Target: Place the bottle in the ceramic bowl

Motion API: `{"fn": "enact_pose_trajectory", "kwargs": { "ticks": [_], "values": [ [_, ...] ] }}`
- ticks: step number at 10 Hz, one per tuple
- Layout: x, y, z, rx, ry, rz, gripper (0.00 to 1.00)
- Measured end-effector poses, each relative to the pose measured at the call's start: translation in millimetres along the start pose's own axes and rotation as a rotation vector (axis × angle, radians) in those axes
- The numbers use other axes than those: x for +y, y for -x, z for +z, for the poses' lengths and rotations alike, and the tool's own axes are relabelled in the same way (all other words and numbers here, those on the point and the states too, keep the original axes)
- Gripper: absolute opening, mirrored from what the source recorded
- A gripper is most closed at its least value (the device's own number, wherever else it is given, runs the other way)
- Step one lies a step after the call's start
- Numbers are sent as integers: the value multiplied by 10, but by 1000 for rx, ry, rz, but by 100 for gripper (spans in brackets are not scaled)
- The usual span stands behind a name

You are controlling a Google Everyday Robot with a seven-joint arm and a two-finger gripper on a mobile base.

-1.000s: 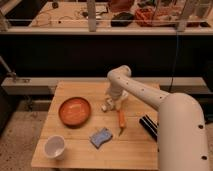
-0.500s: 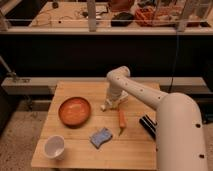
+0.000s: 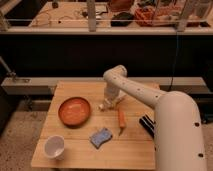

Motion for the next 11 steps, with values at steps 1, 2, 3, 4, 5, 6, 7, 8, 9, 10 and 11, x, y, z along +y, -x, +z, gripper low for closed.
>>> {"fn": "enact_pose_trajectory", "kwargs": {
  "ticks": [1, 2, 3, 4, 5, 6, 7, 8, 9, 10, 11],
  "values": [
    [-78, 77, -96, 6, 0, -15, 15],
    [-131, 113, -162, 14, -5, -28, 5],
    [-121, 96, -165, 22, 3, -35, 1],
    [-130, 83, -135, 28, -5, -45, 1],
    [-151, 131, -111, 30, -10, -59, 1],
    [-206, 214, -127, 34, -15, -75, 1],
    [-317, 348, -196, 36, -24, -93, 1],
    [-417, 467, -278, 42, -27, -109, 1],
    [-493, 533, -342, 50, -31, -124, 1],
    [-518, 558, -360, 58, -31, -138, 1],
    [-514, 557, -362, 64, -28, -152, 1]
  ]
}}
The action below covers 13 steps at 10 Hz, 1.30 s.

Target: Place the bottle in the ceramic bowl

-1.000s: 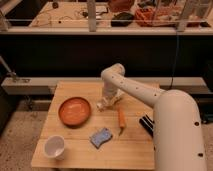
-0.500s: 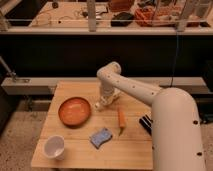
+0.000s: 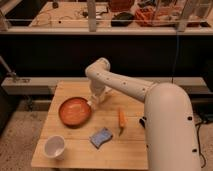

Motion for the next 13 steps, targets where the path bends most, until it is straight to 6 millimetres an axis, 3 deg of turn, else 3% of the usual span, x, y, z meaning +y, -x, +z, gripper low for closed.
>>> {"fn": "enact_pose_trajectory", "kwargs": {
  "ticks": [4, 7, 11, 13],
  "values": [
    [-217, 270, -56, 4, -20, -63, 1],
    [-239, 304, -85, 16, -19, -92, 1],
    [-386, 515, -90, 21, -18, -131, 1],
    [-367, 497, -96, 27, -16, -135, 1]
  ]
}}
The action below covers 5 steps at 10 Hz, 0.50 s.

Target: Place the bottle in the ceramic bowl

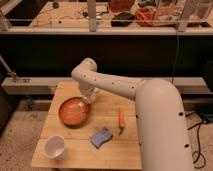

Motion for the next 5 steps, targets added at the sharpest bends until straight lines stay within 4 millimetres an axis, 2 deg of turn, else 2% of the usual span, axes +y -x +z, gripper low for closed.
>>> {"fn": "enact_pose_trajectory", "kwargs": {
  "ticks": [5],
  "values": [
    [-69, 73, 3, 10, -2, -24, 1]
  ]
}}
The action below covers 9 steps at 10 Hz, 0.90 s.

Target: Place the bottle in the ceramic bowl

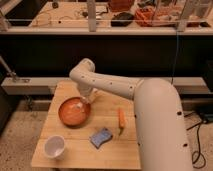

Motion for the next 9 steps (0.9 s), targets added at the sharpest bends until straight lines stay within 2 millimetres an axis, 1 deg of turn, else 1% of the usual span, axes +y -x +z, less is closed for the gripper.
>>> {"fn": "enact_pose_trajectory", "kwargs": {
  "ticks": [9],
  "values": [
    [-28, 50, -7, 11, -3, -27, 1]
  ]
}}
